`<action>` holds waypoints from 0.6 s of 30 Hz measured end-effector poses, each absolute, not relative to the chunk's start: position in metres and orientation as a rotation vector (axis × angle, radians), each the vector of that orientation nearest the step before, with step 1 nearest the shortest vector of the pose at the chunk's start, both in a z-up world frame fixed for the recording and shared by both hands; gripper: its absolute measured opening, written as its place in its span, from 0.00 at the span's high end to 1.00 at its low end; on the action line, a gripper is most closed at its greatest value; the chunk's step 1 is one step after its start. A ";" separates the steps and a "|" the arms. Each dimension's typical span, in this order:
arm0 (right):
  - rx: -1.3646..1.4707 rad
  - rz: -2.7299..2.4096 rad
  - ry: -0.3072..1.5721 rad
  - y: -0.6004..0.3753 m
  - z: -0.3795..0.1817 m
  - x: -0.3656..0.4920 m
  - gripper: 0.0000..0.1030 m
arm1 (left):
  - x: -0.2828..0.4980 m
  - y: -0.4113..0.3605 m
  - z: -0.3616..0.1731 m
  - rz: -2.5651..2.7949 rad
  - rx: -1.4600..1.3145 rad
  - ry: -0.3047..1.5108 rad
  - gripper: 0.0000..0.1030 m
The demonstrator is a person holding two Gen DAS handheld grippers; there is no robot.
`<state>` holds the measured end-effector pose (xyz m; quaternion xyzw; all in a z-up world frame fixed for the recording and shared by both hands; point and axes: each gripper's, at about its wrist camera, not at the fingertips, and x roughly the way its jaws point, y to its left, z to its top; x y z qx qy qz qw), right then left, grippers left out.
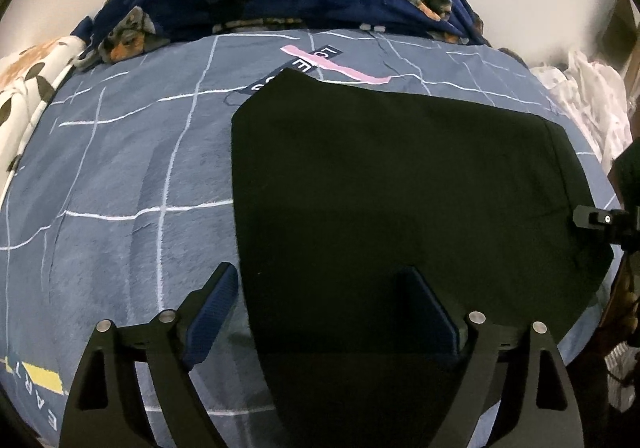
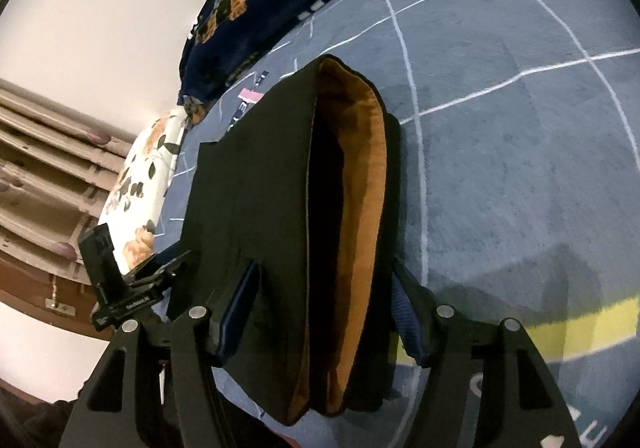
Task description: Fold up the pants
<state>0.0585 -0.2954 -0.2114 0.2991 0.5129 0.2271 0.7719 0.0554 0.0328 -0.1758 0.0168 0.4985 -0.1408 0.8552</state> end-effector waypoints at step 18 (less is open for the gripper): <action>0.477 0.571 1.099 -0.260 -0.202 0.062 0.00 | 0.055 0.017 -0.178 -0.273 0.135 1.011 0.09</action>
